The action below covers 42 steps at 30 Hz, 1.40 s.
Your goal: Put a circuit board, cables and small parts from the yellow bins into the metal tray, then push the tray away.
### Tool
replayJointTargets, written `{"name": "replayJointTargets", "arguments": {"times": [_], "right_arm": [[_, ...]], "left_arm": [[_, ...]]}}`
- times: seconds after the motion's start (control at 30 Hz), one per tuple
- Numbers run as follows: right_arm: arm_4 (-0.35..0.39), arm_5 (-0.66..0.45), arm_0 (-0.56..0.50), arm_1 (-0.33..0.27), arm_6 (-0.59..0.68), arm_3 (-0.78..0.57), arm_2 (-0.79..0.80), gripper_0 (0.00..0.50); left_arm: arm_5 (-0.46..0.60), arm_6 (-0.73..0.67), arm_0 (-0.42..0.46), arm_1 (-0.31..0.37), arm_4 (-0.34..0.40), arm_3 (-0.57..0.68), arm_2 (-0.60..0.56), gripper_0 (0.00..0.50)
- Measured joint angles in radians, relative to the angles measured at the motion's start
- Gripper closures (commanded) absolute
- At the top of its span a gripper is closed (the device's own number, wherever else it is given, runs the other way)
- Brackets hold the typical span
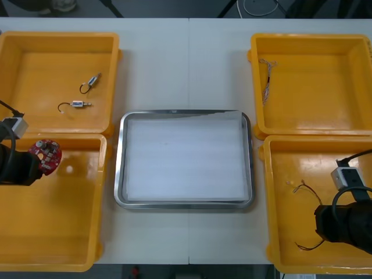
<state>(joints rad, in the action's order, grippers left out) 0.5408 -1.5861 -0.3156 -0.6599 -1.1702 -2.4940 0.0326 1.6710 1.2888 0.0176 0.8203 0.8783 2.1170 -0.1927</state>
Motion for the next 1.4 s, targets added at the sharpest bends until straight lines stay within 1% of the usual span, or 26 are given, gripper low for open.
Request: {"name": "replayJointTargets", "arguments": {"times": [0.17, 0.27, 0.37, 0.43, 0.47, 0.53, 0.63, 0.87, 1.0, 1.1, 1.17, 1.27, 1.4], "right_arm": [[0.111, -0.155, 0.057, 0.000, 0.000, -0.069, 0.113, 0.500], [0.187, -0.241, 0.103, -0.002, 0.000, -0.088, 0.180, 0.500], [0.261, -0.314, 0.156, -0.010, 0.000, -0.091, 0.238, 0.500], [0.297, -0.326, 0.191, -0.021, 0.000, -0.091, 0.264, 0.500], [0.318, -0.326, 0.216, -0.032, 0.000, -0.091, 0.278, 0.500], [0.345, -0.327, 0.249, -0.051, 0.000, -0.092, 0.292, 0.500], [0.371, -0.328, 0.288, -0.087, 0.000, -0.092, 0.298, 0.500], [0.434, -0.330, 0.317, -0.163, 0.000, -0.094, 0.298, 0.500], [0.466, -0.330, 0.324, -0.188, 0.000, -0.094, 0.298, 0.500], [0.488, -0.330, 0.333, -0.200, 0.000, -0.094, 0.298, 0.500], [0.510, -0.330, 0.342, -0.208, 0.000, -0.094, 0.298, 0.500], [0.543, -0.330, 0.358, -0.218, 0.000, -0.095, 0.298, 0.500], [0.553, -0.330, 0.383, -0.222, -0.005, -0.095, 0.297, 0.500]], "left_arm": [[0.110, -0.011, 0.014, 0.000, 0.016, 0.080, -0.032, 0.499], [0.173, -0.061, 0.043, 0.000, 0.030, 0.125, -0.032, 0.500], [0.225, -0.164, 0.088, 0.000, 0.073, 0.162, -0.032, 0.499], [0.237, -0.250, 0.125, 0.000, 0.115, 0.176, -0.030, 0.499], [0.239, -0.317, 0.156, 0.000, 0.138, 0.186, -0.023, 0.498], [0.240, -0.392, 0.200, 0.000, 0.149, 0.204, 0.001, 0.500], [0.241, -0.457, 0.268, 0.000, 0.151, 0.226, 0.079, 0.499], [0.223, -0.484, 0.412, -0.005, 0.151, 0.233, 0.338, 0.499], [0.206, -0.569, 0.473, -0.038, 0.116, 0.232, 0.455, 0.499], [0.186, -0.651, 0.507, -0.068, 0.089, 0.222, 0.527, 0.499], [0.165, -0.682, 0.525, -0.083, 0.077, 0.199, 0.569, 0.499], [0.121, -0.683, 0.543, -0.093, 0.055, 0.156, 0.633, 0.499], [0.065, -0.683, 0.553, -0.095, 0.001, 0.109, 0.715, 0.499]]}}
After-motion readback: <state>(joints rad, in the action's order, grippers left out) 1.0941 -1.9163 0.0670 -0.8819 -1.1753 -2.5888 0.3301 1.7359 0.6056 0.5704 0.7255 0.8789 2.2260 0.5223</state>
